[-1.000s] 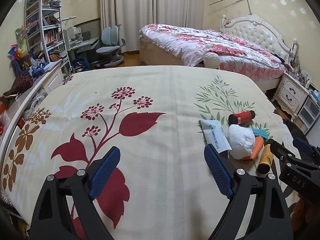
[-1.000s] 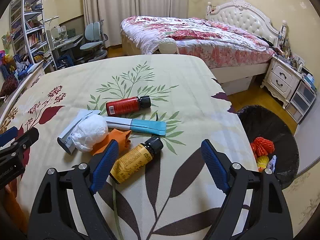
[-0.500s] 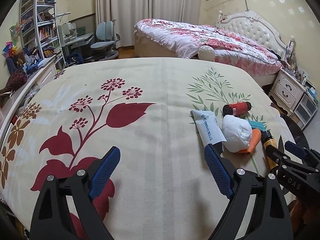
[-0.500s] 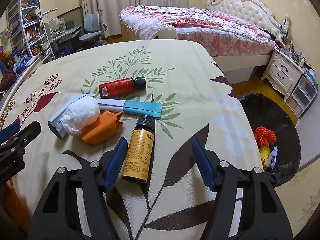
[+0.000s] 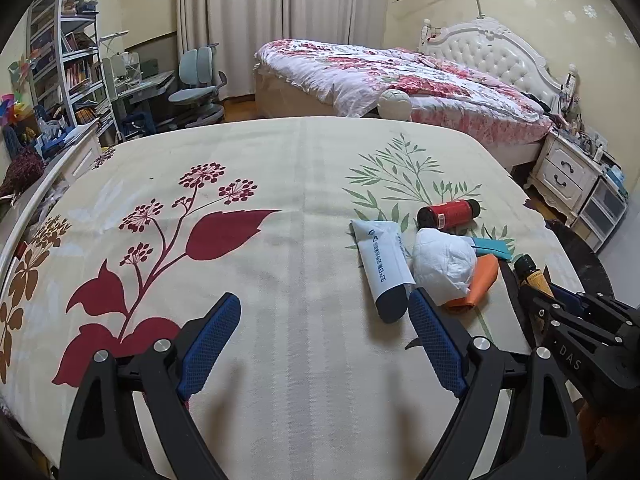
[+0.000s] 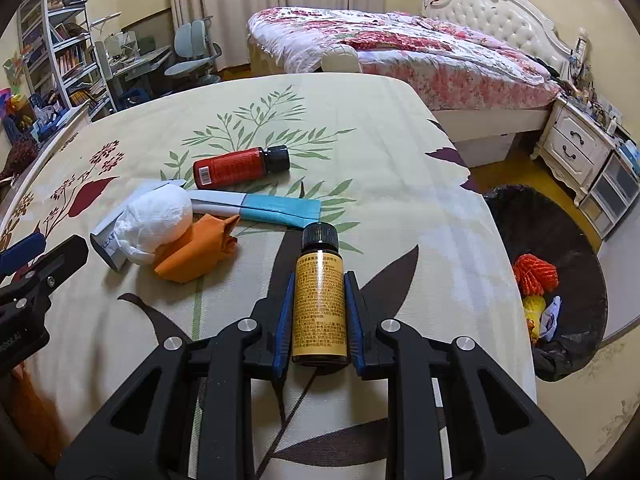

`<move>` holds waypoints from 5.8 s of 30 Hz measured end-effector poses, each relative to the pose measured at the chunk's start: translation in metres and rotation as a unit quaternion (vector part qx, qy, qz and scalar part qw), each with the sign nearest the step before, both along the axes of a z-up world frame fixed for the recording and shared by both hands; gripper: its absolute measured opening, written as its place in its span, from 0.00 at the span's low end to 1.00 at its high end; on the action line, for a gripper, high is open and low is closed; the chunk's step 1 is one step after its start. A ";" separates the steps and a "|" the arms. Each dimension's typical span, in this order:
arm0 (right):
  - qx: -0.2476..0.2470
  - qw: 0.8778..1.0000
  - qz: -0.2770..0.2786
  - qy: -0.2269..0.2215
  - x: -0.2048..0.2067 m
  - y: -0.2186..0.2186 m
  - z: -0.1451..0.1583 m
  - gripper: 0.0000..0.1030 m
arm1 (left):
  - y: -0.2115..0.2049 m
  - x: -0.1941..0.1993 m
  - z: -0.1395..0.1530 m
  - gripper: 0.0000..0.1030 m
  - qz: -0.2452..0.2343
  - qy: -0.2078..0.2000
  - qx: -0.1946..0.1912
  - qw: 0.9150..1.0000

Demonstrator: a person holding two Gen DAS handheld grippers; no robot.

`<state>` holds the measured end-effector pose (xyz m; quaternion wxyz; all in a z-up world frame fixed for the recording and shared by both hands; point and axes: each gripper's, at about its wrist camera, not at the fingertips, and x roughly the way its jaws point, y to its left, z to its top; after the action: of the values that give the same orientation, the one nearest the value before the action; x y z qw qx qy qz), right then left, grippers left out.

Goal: Collect trash
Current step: 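Grasp the yellow bottle with the right tool while the left tool grasps the white tube, then carry the yellow bottle and white tube over the black bin, then open both tools to drop the bottle and tube into the bin, then move both open tools back to the items on the bed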

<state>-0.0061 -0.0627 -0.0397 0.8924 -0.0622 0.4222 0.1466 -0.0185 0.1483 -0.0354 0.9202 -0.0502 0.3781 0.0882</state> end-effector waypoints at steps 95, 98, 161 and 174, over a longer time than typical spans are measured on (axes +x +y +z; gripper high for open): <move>0.018 0.991 -0.105 -0.075 0.002 -0.117 0.045 0.23 | -0.109 0.022 0.040 0.14 -0.154 -0.053 -0.023 0.986; 0.017 0.989 -0.127 -0.078 0.007 -0.136 0.047 0.23 | -0.131 0.034 0.037 0.14 -0.173 -0.051 -0.028 0.983; -0.013 0.954 -0.291 -0.068 0.057 -0.265 0.005 0.76 | -0.277 0.129 -0.011 0.78 -0.230 -0.004 0.021 0.973; -0.005 0.958 -0.280 -0.064 0.040 -0.250 0.013 0.81 | -0.242 0.105 0.004 0.79 -0.202 -0.015 0.021 0.979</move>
<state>0.0343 -0.3124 -0.0266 0.9225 0.0448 0.3658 -0.1150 0.0865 -0.0937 -0.0313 0.9253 0.0449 0.3649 -0.0927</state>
